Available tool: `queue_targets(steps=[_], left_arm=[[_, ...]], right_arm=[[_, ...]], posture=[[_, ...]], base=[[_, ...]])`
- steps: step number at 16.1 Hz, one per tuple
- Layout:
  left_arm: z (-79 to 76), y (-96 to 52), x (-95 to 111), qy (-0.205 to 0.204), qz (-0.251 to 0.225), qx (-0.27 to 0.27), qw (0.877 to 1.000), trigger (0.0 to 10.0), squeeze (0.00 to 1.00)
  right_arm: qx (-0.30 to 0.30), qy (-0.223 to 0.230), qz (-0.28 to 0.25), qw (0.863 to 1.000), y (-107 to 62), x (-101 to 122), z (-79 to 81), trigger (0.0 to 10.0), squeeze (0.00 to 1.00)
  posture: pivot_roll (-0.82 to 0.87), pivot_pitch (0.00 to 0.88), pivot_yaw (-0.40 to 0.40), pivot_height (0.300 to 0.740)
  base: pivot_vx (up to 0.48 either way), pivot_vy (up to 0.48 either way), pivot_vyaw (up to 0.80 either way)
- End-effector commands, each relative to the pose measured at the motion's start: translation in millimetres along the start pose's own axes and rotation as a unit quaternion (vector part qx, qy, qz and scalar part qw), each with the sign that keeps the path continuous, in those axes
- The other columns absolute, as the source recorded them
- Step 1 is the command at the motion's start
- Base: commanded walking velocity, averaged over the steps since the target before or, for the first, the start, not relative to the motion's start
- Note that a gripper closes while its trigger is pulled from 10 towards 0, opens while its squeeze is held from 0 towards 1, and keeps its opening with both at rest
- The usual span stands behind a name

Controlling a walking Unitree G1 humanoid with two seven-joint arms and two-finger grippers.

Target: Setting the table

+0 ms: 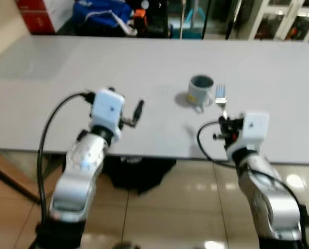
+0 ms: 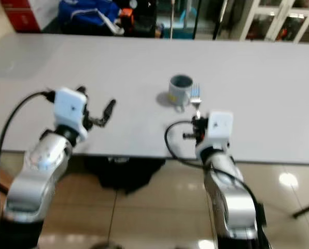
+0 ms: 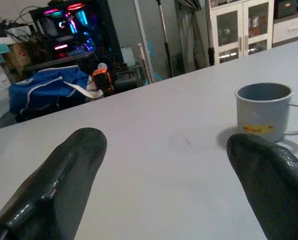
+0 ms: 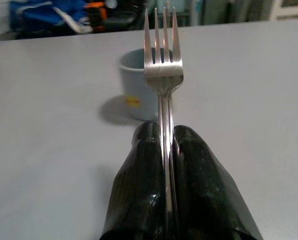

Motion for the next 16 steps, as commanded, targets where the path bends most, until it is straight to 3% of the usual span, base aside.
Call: queue_targets(steps=[1,6,12,16], left_arm=[[-13.6,-1.3,-6.4,-0.001,0.025,-0.037,0.999,10.0,0.0],[-38.5,-24.8,-24.8,0.004,0.068,-0.144,0.987,10.0,0.0],[-49.6,-39.9,-33.9,0.006,0.103,-0.192,0.976,10.0,0.0],[-53.6,-48.4,-35.9,0.007,0.114,-0.2,0.973,10.0,0.0]], right_arm=[[-0.025,0.003,0.026,0.999,2.0,-7.4,-11.4,10.0,0.0],[-0.035,-0.02,0.061,0.997,24.9,-22.0,-16.0,10.0,0.0],[-0.051,-0.045,0.1,0.993,57.9,-26.6,-31.1,10.0,0.0],[-0.065,-0.015,0.121,0.99,71.0,-33.5,-38.4,10.0,0.0]], posture=[[0.03,0.073,0.028,0.74],[0.03,0.103,0.017,0.74],[0.03,0.136,0.006,0.74],[0.05,0.16,-0.006,0.74]], base=[[0.0,0.0,0.0],[0.0,0.0,0.0],[0.0,0.0,0.0],[0.0,0.0,0.0]])
Point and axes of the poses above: a point about 5 cm out from each wrist's last joint towards the gripper, its own y axis pointing out of the wrist towards the gripper, its own x axis along the axis of the wrist's last joint, z = x × y, the point moved 2 cm from there along y, pointing out of the wrist towards the gripper, and after that the axes turned 9 degrees about -y, right-handed, at the moved point
